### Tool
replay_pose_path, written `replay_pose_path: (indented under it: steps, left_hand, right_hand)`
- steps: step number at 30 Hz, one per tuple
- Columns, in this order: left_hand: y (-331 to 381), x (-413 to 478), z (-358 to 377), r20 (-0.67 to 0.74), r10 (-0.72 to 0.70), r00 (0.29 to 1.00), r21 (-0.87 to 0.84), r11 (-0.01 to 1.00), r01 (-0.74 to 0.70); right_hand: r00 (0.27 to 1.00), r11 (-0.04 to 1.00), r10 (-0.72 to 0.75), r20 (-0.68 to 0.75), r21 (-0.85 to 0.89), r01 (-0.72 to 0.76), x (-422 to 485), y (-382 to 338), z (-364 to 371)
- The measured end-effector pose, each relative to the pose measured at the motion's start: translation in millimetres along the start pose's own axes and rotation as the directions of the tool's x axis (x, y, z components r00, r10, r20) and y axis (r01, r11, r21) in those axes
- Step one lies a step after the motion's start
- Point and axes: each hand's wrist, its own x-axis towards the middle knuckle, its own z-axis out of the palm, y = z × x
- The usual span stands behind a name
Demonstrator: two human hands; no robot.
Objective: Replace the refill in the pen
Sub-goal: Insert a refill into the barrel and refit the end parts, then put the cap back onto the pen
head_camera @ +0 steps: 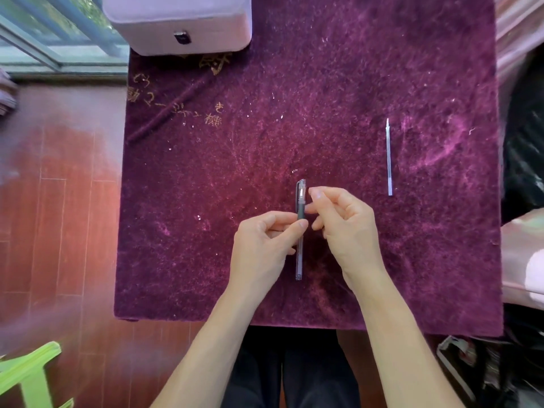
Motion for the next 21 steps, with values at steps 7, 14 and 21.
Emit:
replay_pose_path:
  steps: [7, 14, 21]
  left_hand:
    - [29, 41, -9, -0.087, -0.059, 0.994, 0.118, 0.991, 0.069]
    - [62, 72, -16, -0.143, -0.081, 0.986, 0.298, 0.947, 0.121]
    - [93, 79, -9, -0.161, -0.089, 0.983, 0.417, 0.897, 0.149]
  right_hand:
    - [0.987, 0.978, 0.159, -0.035, -0.133, -0.163, -24, 4, -22]
    - [0.946, 0.921, 0.308, -0.099, -0.217, -0.323, -58, 17, -57]
    - [0.914, 0.883, 0.390, -0.115, -0.236, -0.406, -78, 11, -74]
